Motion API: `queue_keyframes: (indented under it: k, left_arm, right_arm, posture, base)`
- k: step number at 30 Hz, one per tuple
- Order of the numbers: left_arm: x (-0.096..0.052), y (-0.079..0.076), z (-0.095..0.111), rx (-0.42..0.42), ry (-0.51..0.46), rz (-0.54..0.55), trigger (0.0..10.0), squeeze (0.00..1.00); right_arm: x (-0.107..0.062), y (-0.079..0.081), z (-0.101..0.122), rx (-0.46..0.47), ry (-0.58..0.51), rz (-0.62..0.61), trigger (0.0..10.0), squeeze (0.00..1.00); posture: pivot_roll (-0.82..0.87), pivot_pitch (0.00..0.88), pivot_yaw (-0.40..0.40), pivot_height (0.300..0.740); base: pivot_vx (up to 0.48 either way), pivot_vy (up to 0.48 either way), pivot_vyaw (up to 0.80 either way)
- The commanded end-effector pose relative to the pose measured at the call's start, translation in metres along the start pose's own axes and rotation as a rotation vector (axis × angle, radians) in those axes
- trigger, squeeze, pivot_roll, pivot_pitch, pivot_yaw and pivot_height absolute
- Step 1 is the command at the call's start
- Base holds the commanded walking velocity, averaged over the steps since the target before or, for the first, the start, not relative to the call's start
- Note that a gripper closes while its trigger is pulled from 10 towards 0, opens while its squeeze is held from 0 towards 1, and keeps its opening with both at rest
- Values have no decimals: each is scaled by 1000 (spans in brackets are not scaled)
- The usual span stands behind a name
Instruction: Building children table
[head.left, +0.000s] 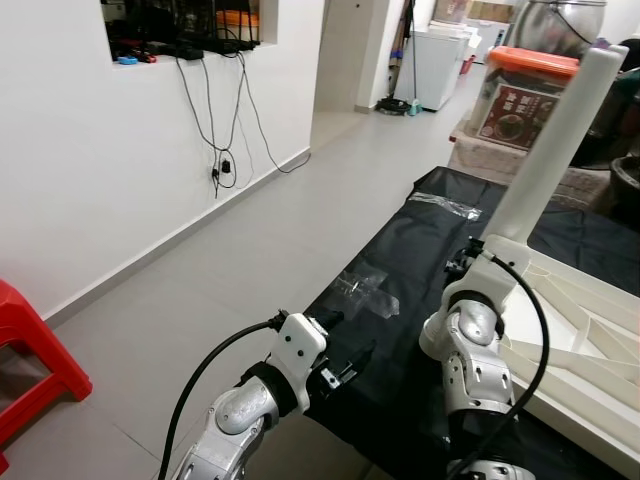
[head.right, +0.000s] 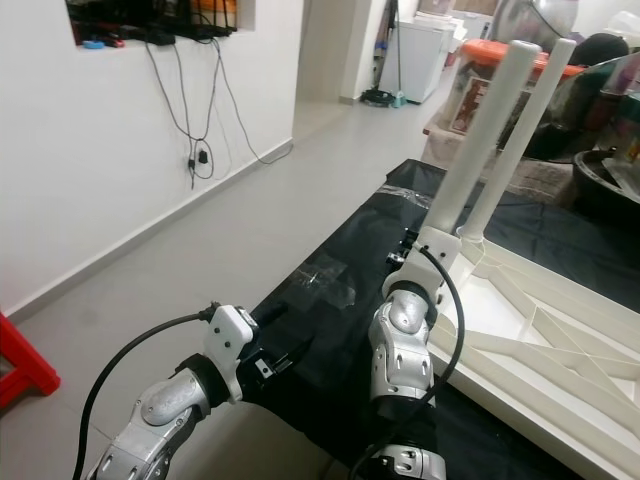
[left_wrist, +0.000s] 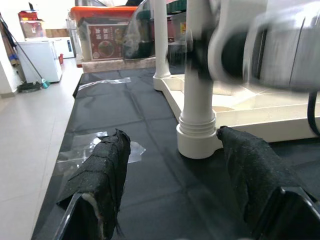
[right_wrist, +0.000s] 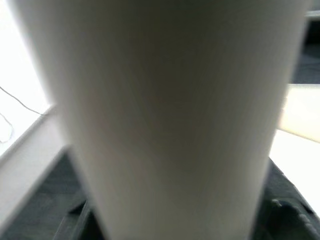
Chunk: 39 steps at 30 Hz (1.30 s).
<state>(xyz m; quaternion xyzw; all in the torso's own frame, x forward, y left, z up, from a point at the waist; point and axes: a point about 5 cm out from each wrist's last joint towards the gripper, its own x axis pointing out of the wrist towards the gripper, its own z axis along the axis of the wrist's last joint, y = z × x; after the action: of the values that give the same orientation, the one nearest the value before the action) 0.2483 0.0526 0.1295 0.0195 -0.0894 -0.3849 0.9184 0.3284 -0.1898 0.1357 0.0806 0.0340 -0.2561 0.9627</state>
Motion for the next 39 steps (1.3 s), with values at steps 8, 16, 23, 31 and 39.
queue_keyframes:
  k: [8,16,23,31,39]
  left_arm:
    - [1,-1,7,-15,-27,-1,10000,0]
    - [3,-4,7,-21,-26,-11,10000,0]
    - [3,-4,7,-18,-22,-12,10000,0]
    - [2,-5,9,-18,-20,-14,10000,0]
    - [1,-4,9,-20,-17,-14,10000,0]
  right_arm:
    - [8,10,7,41,-16,535,10000,0]
    - [-6,5,21,-6,109,1219,10000,0]
    - [-11,10,22,-102,142,1404,10000,0]
    - [-4,22,35,-157,102,1559,0,0]
    - [-10,30,34,-99,-2,1497,0,0]
  posture:
    - [137,0,-100,740]
    - [145,0,-99,740]
    - [145,0,-99,740]
    - [165,0,-104,740]
    - [159,0,-95,740]
  base:
    - [0,0,0]
    - [0,0,0]
    - [0,0,0]
    - [0,0,0]
    - [0,0,0]
